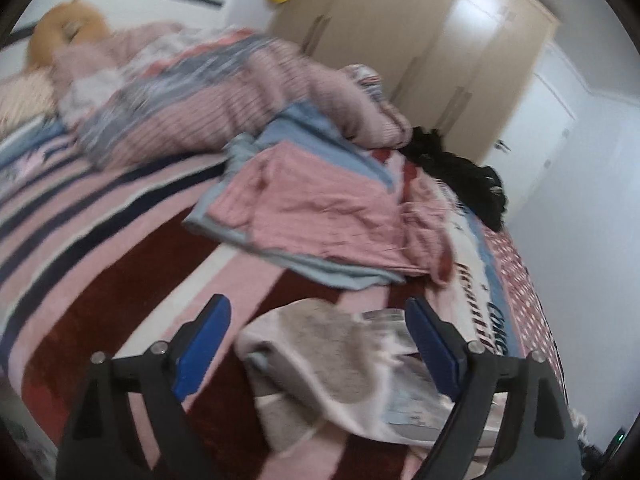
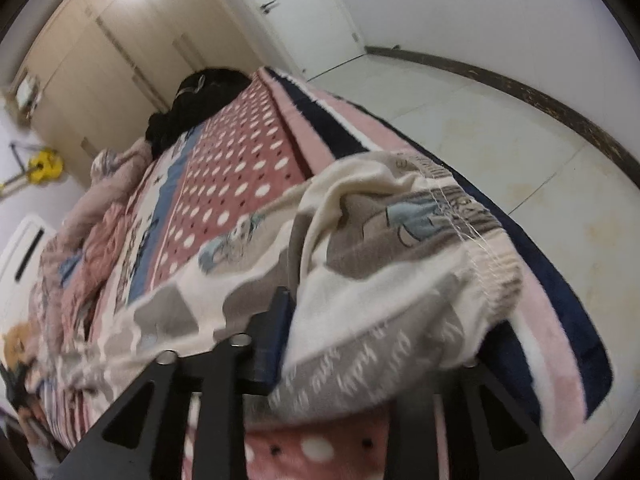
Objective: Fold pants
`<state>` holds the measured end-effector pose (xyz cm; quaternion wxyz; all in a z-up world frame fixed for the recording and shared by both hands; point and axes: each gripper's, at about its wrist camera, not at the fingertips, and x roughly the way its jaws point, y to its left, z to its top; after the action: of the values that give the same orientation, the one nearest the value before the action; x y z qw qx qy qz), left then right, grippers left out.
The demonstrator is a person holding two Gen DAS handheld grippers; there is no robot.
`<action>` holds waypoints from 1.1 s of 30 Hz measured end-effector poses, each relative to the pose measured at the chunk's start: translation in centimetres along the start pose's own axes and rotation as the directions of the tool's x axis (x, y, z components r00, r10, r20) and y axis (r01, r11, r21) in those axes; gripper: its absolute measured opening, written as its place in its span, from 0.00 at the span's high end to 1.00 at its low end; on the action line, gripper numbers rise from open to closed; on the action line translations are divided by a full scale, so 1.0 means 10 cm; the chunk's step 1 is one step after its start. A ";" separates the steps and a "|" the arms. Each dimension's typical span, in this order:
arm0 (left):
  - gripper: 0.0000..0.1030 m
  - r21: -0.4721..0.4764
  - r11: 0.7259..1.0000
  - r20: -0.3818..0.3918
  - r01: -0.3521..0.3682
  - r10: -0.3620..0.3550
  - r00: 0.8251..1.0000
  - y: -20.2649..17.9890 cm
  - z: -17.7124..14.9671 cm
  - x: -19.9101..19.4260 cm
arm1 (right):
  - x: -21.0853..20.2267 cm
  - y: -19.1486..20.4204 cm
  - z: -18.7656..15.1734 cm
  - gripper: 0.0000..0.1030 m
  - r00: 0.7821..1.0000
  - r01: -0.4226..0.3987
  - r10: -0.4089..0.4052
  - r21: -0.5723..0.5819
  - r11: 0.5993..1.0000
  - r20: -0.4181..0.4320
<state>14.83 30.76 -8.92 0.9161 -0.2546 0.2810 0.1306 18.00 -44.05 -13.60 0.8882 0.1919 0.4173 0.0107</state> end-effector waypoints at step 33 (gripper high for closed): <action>0.04 0.162 0.967 -0.222 0.198 -0.160 0.962 -0.34 -0.27 0.19 | 1.59 3.96 -0.57 0.34 0.796 -0.598 0.268 -0.637 0.487 -0.543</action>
<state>16.46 26.64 -10.56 0.9094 -0.2060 0.3613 -0.0068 29.75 -2.62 -14.75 0.7492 -0.1206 0.4649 0.4562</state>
